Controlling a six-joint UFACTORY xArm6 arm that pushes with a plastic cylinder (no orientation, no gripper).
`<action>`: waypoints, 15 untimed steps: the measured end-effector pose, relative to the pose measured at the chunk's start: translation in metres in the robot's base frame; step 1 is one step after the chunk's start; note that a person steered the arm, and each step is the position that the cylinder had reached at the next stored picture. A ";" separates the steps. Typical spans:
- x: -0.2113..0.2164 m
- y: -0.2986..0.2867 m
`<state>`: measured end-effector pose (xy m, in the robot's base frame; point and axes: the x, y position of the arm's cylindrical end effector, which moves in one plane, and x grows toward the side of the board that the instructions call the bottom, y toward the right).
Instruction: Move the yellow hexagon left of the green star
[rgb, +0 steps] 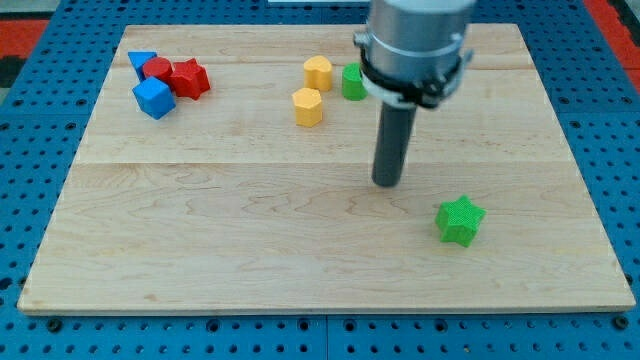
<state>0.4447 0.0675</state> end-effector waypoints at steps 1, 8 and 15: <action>-0.068 -0.003; -0.048 -0.181; 0.027 -0.147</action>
<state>0.4713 -0.0793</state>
